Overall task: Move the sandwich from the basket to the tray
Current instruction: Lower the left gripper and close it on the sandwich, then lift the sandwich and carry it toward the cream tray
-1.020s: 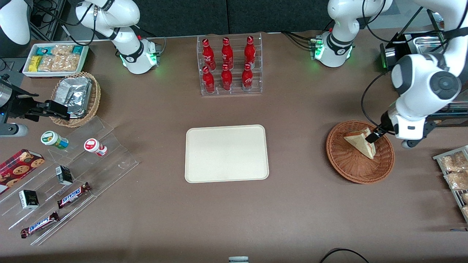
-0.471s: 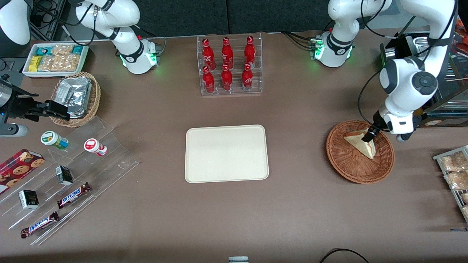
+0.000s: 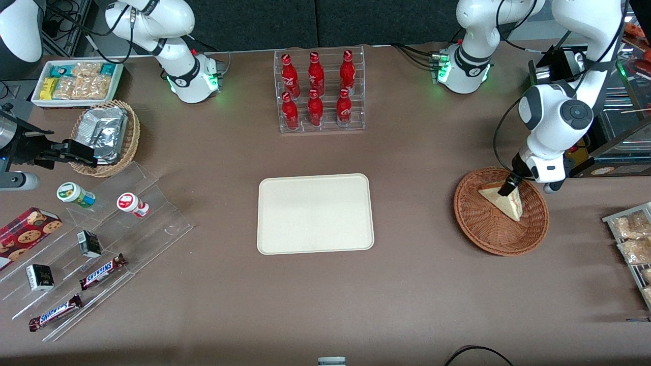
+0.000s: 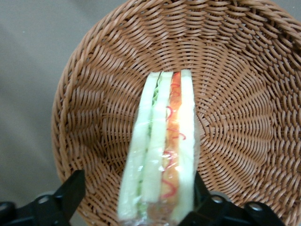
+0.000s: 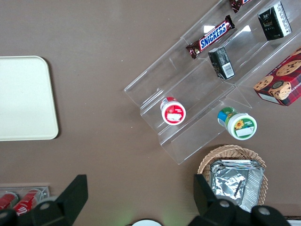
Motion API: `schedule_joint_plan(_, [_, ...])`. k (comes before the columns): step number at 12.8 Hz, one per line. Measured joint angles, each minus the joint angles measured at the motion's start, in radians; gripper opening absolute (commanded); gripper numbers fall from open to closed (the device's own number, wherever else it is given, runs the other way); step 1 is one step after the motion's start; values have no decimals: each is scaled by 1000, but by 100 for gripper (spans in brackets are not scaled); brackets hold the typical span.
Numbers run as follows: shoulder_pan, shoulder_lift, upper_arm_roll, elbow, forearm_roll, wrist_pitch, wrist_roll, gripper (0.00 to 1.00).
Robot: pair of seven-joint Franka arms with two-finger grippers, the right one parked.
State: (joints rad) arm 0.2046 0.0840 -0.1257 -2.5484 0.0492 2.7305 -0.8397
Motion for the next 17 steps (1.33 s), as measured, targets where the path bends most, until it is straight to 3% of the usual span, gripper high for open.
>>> schedule_joint_plan(1, [0,9,0,1,-1,12,-1,14])
schedule_joint_plan(2, [0,14,0,3,-1,22,-11,5])
schedule_joint_plan(7, [-6,9,-32,72,1,-34,-57,1])
schedule_joint_plan(13, [-21,-102,-167,431,11,-667,-57,1])
schedule_joint_plan(17, [-32,-101,-314,625,30,-891,-58,2])
